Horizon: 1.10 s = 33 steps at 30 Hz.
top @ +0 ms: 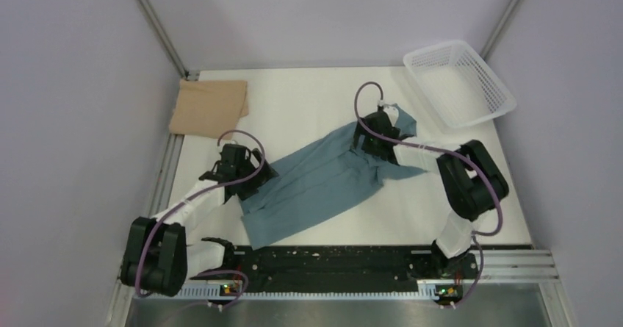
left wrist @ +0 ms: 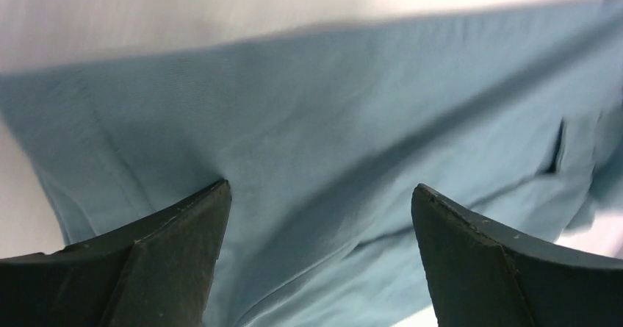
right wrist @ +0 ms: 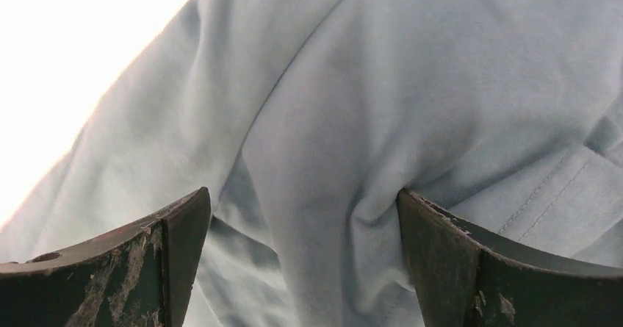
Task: Fold and stack the t-shirts
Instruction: Rotate the tshirt 90 degrees
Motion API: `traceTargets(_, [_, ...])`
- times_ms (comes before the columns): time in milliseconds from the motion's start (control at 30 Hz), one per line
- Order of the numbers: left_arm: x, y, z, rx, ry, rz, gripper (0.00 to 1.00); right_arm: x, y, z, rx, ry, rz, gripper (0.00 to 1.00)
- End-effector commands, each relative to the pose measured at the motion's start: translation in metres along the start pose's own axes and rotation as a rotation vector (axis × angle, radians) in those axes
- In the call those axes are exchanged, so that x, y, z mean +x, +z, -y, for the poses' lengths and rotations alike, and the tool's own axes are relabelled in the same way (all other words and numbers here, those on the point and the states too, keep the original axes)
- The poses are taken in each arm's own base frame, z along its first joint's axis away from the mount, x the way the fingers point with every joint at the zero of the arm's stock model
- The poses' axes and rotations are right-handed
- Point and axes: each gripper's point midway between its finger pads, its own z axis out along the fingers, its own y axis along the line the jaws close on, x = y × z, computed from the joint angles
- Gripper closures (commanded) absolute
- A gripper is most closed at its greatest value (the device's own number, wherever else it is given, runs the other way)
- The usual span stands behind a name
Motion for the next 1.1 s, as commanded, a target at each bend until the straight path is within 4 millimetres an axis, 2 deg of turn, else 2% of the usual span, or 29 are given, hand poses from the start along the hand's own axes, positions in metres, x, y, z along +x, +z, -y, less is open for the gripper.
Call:
traceTargets(0, [0.054, -0.012, -0.028, -0.051, -0.075, -0.101, 0.02, -0.033, 0.052, -0.055, -0.134, -0.025, 0.051, 0.05])
traceTargets(33, [0.063, -0.011, -0.023, -0.013, -0.087, -0.107, 0.02, -0.052, 0.061, -0.076, -0.179, -0.043, 0.085, 0.05])
traceTargets(67, [0.07, -0.01, -0.017, 0.017, -0.107, -0.104, 0.02, -0.057, 0.072, -0.087, -0.21, -0.069, 0.083, 0.05])
traceTargets(167, [0.091, -0.006, 0.005, 0.109, -0.154, -0.106, 0.02, -0.064, 0.092, -0.131, -0.363, -0.118, 0.01, 0.06])
traceTargets(300, [0.105, -0.007, 0.049, 0.232, -0.15, -0.045, 0.02, -0.076, 0.113, -0.174, -0.517, -0.128, 0.021, 0.07])
traceTargets(367, [0.115, -0.007, 0.063, 0.236, -0.117, -0.022, 0.01, -0.084, 0.121, -0.193, -0.572, -0.127, 0.025, 0.08])
traceTargets(467, [0.138, -0.003, 0.085, 0.273, -0.087, -0.038, 0.01, -0.093, 0.13, -0.218, -0.596, -0.189, 0.04, 0.08])
traceTargets(567, [0.162, 0.005, 0.106, 0.317, -0.065, -0.08, 0.02, -0.084, 0.142, -0.234, -0.603, -0.284, 0.018, 0.08])
traceTargets(667, [0.182, 0.011, 0.123, 0.318, -0.028, -0.132, 0.02, -0.076, 0.146, -0.244, -0.631, -0.313, -0.013, 0.08])
traceTargets(733, [0.187, 0.01, 0.12, 0.285, -0.01, -0.143, 0.02, -0.081, 0.141, -0.247, -0.632, -0.32, -0.007, 0.08])
traceTargets(833, [0.175, -0.007, 0.126, 0.307, 0.034, -0.073, 0.02, -0.116, 0.119, -0.253, -0.616, -0.348, 0.081, 0.06])
traceTargets(1000, [0.164, -0.072, 0.164, 0.395, 0.328, 0.075, 0.01, -0.202, 0.041, -0.266, -0.62, -0.355, 0.268, 0.01])
traceTargets(1067, [0.161, -0.098, 0.174, 0.416, 0.418, 0.14, 0.01, -0.229, 0.006, -0.262, -0.607, -0.358, 0.324, 0.01])
